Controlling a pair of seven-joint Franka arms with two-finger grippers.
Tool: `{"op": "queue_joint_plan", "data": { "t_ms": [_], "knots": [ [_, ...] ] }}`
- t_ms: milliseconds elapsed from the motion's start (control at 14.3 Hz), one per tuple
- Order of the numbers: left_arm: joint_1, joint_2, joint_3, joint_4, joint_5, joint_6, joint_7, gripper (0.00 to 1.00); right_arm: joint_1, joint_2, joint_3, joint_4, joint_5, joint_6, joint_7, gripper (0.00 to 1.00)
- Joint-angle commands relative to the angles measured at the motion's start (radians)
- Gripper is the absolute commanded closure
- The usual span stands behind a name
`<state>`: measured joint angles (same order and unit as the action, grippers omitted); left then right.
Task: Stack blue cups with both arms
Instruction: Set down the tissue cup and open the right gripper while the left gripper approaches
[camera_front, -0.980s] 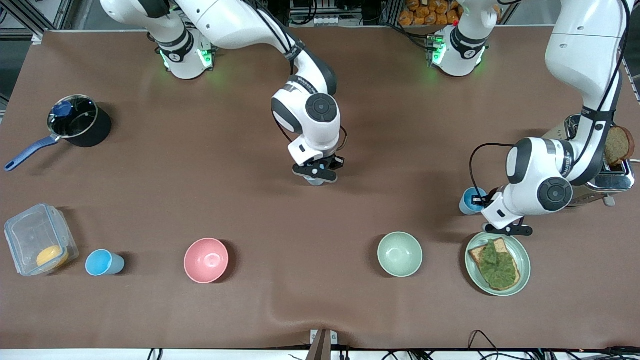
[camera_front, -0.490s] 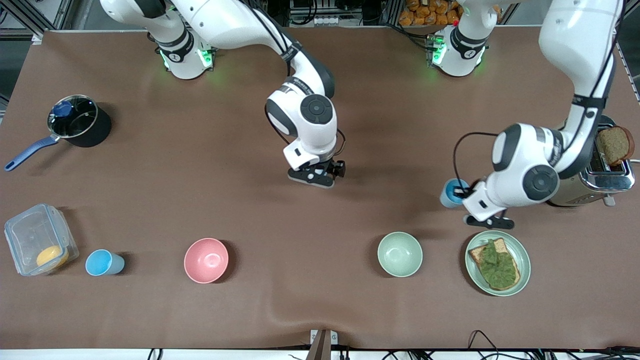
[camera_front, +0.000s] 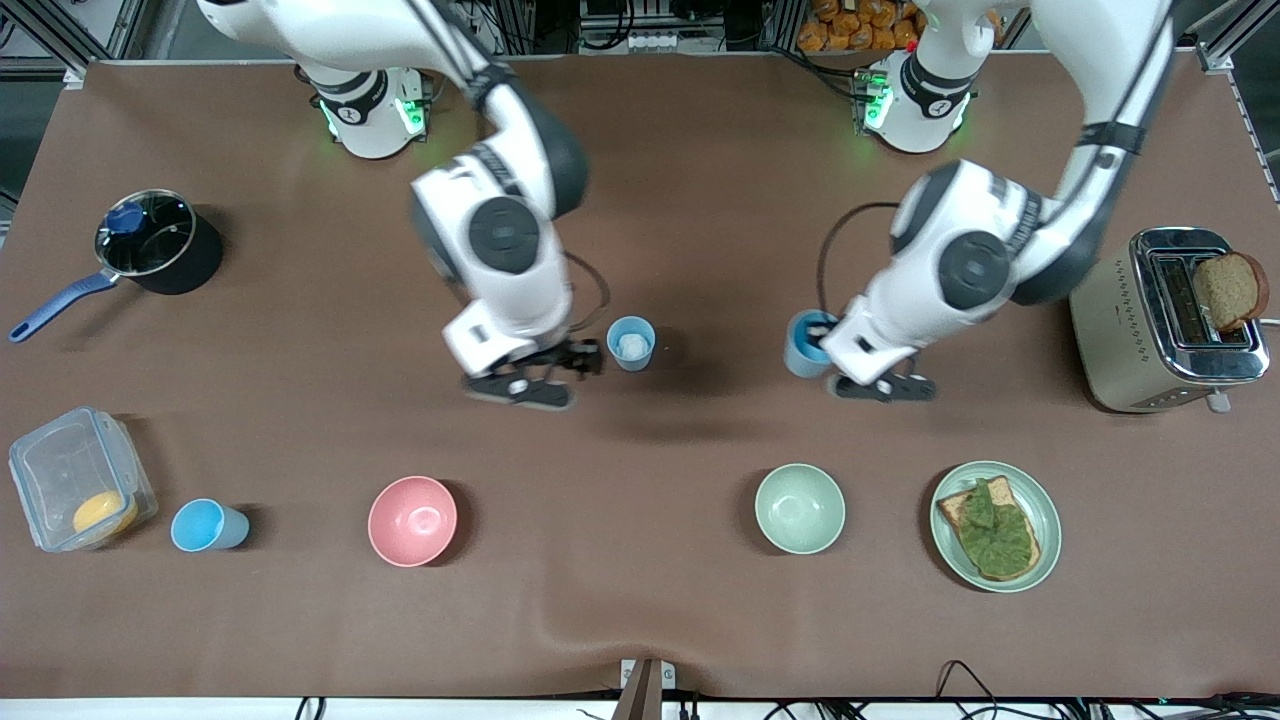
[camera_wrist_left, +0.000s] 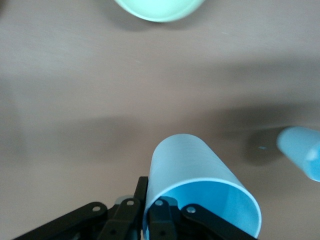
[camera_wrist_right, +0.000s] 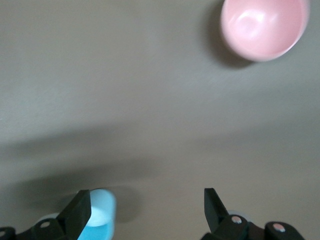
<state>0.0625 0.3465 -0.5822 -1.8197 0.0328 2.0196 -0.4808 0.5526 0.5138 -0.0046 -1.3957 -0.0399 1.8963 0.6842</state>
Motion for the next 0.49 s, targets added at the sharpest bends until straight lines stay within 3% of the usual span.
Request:
{"op": "queue_joint_plan", "data": {
  "t_ms": [0, 140, 420],
  "knots": [
    [-0.064, 0.032, -0.027, 0.029, -0.021, 0.007, -0.079, 1.0, -0.127, -0.06, 0.023, -0.023, 0.064, -0.049, -0.231, 0.0],
    [-0.136, 0.089, -0.025, 0.084, -0.019, 0.007, -0.134, 1.0, -0.216, -0.087, 0.021, -0.023, 0.107, -0.101, -0.387, 0.0],
    [-0.255, 0.219, -0.019, 0.221, 0.016, 0.007, -0.31, 1.0, -0.308, -0.162, 0.015, -0.025, 0.1, -0.195, -0.517, 0.0]
  ]
}}
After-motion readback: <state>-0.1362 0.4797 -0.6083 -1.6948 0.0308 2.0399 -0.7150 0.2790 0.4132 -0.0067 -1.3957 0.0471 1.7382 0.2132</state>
